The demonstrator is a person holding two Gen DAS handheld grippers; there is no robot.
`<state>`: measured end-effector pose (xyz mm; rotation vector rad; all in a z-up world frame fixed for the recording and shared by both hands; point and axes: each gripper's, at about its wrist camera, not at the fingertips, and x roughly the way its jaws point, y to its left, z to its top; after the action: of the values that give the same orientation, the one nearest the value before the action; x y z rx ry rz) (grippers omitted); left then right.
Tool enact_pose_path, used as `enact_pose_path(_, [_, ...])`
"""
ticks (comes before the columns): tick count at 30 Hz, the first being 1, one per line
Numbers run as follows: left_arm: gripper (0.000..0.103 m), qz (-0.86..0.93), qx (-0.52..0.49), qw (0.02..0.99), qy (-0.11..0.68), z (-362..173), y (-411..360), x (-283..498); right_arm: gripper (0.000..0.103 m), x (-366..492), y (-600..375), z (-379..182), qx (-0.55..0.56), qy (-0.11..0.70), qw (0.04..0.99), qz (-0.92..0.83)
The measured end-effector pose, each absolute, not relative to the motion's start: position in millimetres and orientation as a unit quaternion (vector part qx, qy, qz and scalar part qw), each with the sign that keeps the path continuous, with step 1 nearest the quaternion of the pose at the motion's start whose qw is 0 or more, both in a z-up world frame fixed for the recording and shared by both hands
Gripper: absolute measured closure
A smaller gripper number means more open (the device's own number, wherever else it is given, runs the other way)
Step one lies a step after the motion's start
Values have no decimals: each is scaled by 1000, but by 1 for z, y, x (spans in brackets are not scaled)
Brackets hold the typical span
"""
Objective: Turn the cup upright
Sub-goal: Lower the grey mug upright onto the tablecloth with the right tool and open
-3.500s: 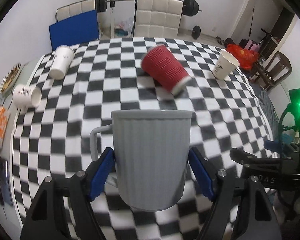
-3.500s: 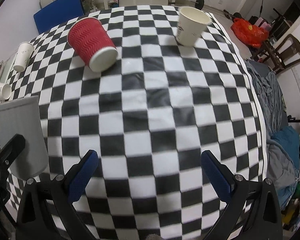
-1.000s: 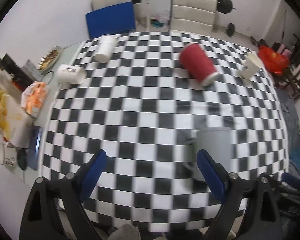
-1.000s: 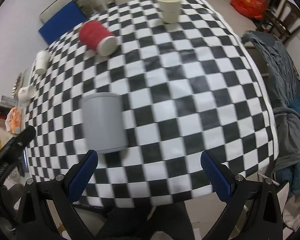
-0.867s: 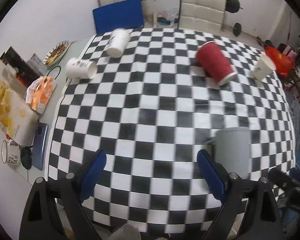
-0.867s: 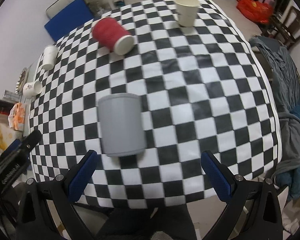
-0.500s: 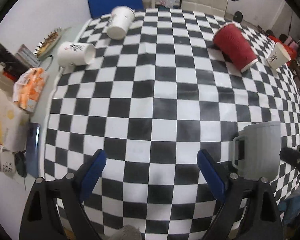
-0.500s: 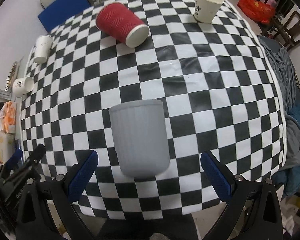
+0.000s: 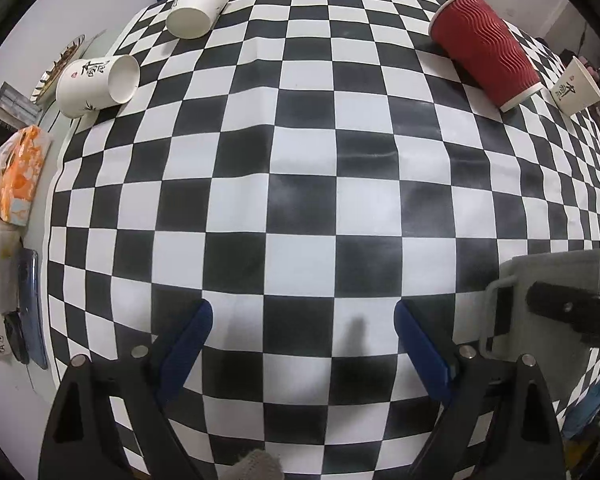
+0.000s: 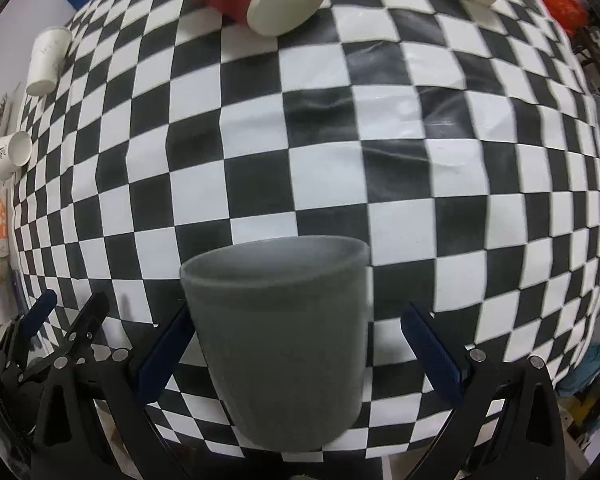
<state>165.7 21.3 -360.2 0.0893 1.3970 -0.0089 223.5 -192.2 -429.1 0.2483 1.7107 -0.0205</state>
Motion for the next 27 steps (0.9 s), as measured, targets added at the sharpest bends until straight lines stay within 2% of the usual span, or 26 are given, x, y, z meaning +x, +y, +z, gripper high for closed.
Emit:
enact_pose_path(2, [10, -2, 42, 764, 643, -361, 19, 165, 3, 227, -192, -434, 109, 759, 642, 1])
enact_pose_path(5, [10, 1, 44, 764, 644, -362, 14, 165, 17, 230, -190, -438, 118, 763, 635, 23])
enact_pose_path(6, [10, 2, 42, 764, 644, -364, 15, 165, 18, 230, -189, -437, 114, 762, 636, 23])
enact_pose_path(14, [10, 18, 37, 769, 638, -357, 17, 164, 18, 240, -200, -406, 116, 698, 707, 7])
enact_pose_path(21, [10, 33, 29, 772, 634, -352, 19, 170, 18, 243, -212, -369, 121, 549, 826, -52])
enact_pose_path(27, [10, 30, 31, 774, 632, -353, 23, 182, 18, 228, -197, -375, 84, 475, 873, -76])
